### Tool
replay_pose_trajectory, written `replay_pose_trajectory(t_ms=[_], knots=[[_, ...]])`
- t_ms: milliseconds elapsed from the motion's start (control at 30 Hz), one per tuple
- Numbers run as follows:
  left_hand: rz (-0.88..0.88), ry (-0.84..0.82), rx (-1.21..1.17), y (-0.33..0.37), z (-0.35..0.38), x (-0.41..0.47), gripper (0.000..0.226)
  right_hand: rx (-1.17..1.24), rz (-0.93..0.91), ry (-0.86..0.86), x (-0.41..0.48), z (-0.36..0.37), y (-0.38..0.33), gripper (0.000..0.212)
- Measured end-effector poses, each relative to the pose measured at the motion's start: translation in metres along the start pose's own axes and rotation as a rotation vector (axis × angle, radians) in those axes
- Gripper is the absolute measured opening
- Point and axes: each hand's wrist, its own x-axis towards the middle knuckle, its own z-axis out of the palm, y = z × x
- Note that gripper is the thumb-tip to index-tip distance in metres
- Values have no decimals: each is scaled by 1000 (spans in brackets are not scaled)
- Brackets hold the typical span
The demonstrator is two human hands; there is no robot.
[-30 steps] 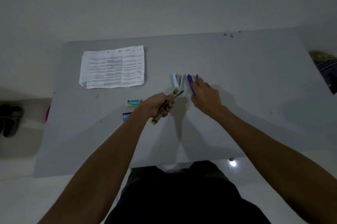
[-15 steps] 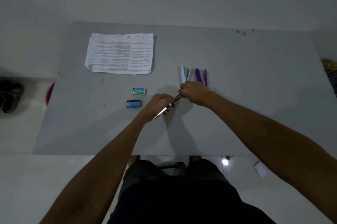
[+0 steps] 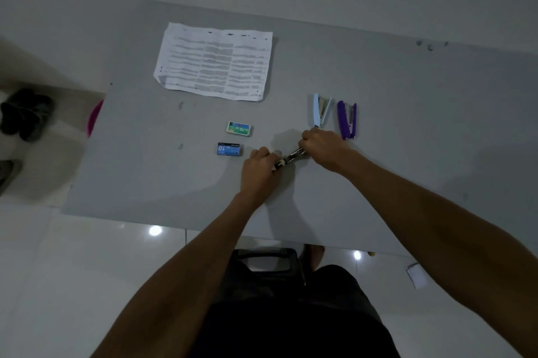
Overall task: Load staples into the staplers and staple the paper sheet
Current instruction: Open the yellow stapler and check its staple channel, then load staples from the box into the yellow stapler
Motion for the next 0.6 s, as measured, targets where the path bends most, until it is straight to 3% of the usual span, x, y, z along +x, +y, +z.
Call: replay_pose_trajectory(t_ms=[267, 433, 600], knots=[[35, -47, 70, -4, -15, 1, 39, -11, -5, -1, -2, -5, 0, 23], [-40, 134, 53, -30, -54, -3, 43, -63, -72, -11, 2, -28, 15, 49], [-124, -87, 275, -60, -71, -4, 58, -45, -74, 30, 13, -61, 22, 60]])
